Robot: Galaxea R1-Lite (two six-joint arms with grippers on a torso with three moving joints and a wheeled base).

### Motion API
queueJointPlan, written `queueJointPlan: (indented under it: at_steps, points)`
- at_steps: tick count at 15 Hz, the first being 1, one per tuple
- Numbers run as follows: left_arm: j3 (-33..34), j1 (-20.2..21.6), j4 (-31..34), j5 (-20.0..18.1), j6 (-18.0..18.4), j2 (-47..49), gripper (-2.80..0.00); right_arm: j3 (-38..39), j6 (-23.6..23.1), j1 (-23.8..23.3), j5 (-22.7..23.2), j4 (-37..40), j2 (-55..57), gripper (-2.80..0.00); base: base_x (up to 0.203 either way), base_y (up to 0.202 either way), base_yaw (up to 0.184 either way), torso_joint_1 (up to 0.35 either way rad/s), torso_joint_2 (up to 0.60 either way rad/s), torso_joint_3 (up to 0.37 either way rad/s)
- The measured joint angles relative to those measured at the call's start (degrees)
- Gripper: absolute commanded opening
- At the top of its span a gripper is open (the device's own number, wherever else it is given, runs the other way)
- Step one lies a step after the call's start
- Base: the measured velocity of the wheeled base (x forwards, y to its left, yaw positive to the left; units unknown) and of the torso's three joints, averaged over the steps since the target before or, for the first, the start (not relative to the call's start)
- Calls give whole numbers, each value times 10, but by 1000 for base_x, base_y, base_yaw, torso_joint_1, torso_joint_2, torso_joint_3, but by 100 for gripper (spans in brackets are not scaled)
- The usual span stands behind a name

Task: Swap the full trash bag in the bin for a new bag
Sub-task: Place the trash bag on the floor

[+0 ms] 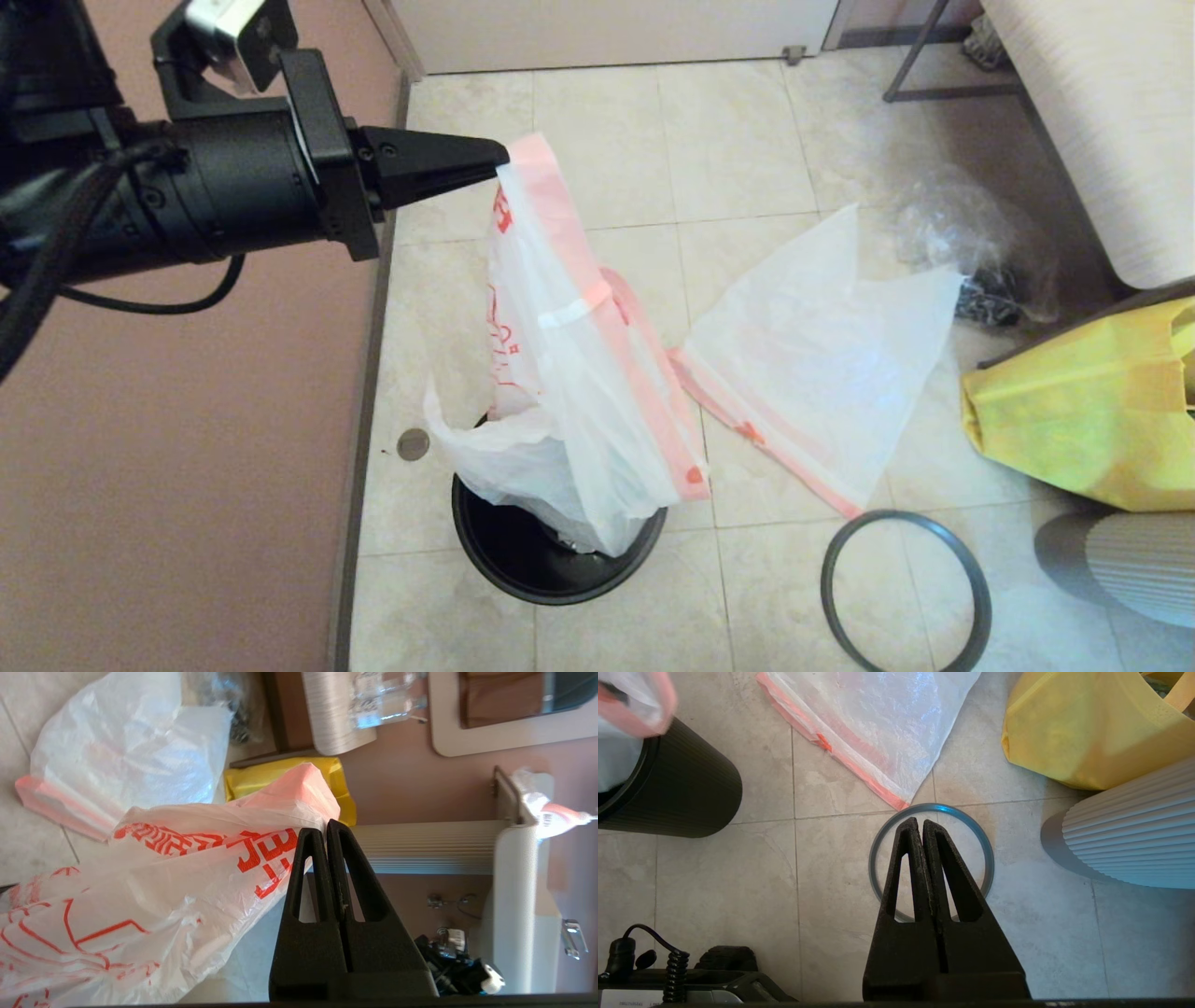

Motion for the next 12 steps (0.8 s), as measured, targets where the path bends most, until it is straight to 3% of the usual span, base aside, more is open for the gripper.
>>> queueJointPlan:
  at_steps: [12]
  points:
    - [-149,-1,171,0,-2,-77,-280,0,0,0,0,0,0,-280,0,0,0,0,0,0]
